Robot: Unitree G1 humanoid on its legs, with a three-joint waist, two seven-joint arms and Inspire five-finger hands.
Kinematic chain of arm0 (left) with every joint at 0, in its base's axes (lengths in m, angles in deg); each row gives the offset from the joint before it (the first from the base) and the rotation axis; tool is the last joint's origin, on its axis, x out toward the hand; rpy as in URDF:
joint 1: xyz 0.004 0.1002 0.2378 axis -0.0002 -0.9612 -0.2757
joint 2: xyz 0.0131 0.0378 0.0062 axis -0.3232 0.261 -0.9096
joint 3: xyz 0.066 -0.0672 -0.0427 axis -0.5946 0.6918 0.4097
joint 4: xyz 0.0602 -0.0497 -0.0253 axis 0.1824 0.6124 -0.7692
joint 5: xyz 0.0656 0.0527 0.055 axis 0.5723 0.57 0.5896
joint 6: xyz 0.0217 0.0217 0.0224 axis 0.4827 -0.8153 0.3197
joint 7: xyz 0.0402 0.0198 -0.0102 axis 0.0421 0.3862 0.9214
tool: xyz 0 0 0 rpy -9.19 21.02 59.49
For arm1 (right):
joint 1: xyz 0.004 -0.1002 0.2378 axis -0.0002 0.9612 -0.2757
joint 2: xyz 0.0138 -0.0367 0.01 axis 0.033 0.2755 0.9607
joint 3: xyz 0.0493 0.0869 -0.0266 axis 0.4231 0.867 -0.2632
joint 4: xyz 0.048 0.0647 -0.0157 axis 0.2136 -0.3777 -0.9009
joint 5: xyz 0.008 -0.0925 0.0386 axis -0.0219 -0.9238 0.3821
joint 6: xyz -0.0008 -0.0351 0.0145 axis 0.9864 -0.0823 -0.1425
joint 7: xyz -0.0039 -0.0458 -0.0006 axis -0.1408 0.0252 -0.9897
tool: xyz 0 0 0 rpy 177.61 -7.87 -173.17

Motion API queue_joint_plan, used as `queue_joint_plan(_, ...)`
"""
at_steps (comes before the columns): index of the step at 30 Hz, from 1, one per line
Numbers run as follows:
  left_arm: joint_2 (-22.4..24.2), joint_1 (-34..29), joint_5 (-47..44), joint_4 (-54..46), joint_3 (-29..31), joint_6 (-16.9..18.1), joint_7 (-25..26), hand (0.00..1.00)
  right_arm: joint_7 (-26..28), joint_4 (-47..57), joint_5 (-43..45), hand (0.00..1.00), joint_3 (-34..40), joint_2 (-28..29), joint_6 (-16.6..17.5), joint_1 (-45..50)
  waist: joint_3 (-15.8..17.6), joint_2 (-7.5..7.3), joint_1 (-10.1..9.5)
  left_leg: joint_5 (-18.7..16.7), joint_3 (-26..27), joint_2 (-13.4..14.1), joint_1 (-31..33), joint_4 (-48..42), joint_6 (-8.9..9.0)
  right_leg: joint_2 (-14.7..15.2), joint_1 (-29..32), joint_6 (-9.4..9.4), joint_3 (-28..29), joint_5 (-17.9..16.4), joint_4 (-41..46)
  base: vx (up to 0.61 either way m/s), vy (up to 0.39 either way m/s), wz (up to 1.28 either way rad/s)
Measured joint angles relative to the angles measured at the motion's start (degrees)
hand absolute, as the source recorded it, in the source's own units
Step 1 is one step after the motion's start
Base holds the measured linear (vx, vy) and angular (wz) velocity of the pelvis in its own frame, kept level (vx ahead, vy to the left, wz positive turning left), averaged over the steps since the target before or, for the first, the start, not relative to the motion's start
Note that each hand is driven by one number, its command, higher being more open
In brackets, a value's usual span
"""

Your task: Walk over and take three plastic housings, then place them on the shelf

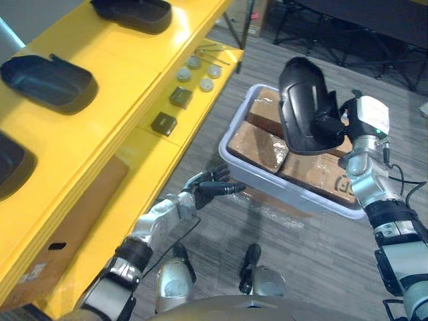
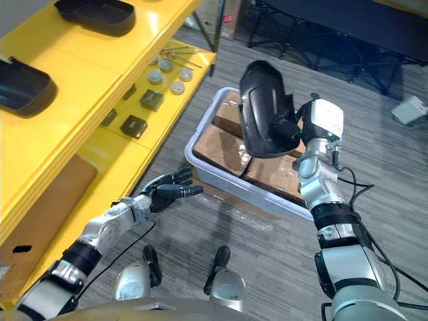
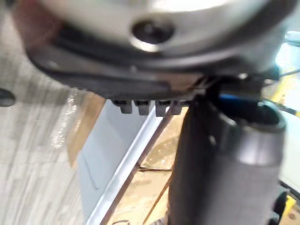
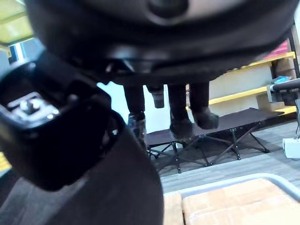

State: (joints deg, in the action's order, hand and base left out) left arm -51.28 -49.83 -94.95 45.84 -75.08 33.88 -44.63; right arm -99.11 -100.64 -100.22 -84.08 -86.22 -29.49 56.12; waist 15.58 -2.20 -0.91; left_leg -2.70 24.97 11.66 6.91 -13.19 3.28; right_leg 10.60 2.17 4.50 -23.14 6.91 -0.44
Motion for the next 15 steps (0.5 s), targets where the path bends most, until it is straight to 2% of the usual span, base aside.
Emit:
queue_joint_plan(2, -0.04, 4.08, -5.63, 2.56, 0.08, -0.07, 0.89, 1.0, 0.0, 0.01, -1.59, 0.0, -0.28, 0.9, 0.83, -0.15, -0.17, -0.26, 0.06, -0.18, 0.7, 0.5, 0.79, -0.77, 0.26, -0.74, 0.84, -0.4, 0.95, 0.66, -0.75, -0.06, 0.0, -0.31)
queue_joint_plan(5, -0.7, 11.17, -20.25, 4.79, 2.32, 0.11, 2.37, 1.0, -0.01, 0.88, -3.16, 0.0, -0.92, 2.86, 3.53, -0.45, -0.2, -0.62, 0.45, -0.21, 1.35, 1.95, 1.96, -2.02, 0.57, -1.93, 2.23, -1.13, 1.77, 1.27, -0.86, -0.05, -0.027, -0.19)
queue_joint_plan(6, -0.71, 12.13, -22.6, 4.79, 2.79, 0.39, 2.44, 1.0, -0.03, 1.29, -3.57, 0.0, -0.92, 3.22, 4.03, -0.49, -0.19, -0.67, 0.61, -0.19, 1.42, 2.1, 2.06, -2.12, 0.61, -2.07, 2.36, -1.22, 1.88, 1.34, -0.87, -0.02, -0.023, -0.11)
queue_joint_plan(10, -0.71, 17.41, -35.17, 4.78, 4.31, 3.49, 3.13, 1.0, -0.11, 2.22, -4.46, 0.0, -1.27, 5.05, 8.69, -2.04, -0.11, -0.96, 1.38, -0.23, 2.08, 2.96, 2.32, -2.58, 0.85, -2.86, 2.99, -1.64, 2.7, 1.67, -0.89, -0.01, -0.009, -0.12)
queue_joint_plan(15, -0.77, 17.78, -37.65, 5.09, 4.75, 5.86, 4.45, 1.0, -0.12, 4.88, -6.05, 0.0, -1.48, 6.66, 10.89, -3.0, -0.1, -1.53, 2.01, -0.23, 2.93, 2.9, 1.67, -2.33, 0.87, -2.88, 2.86, -1.83, 3.39, 2.22, -1.42, -0.01, 0.016, -0.07)
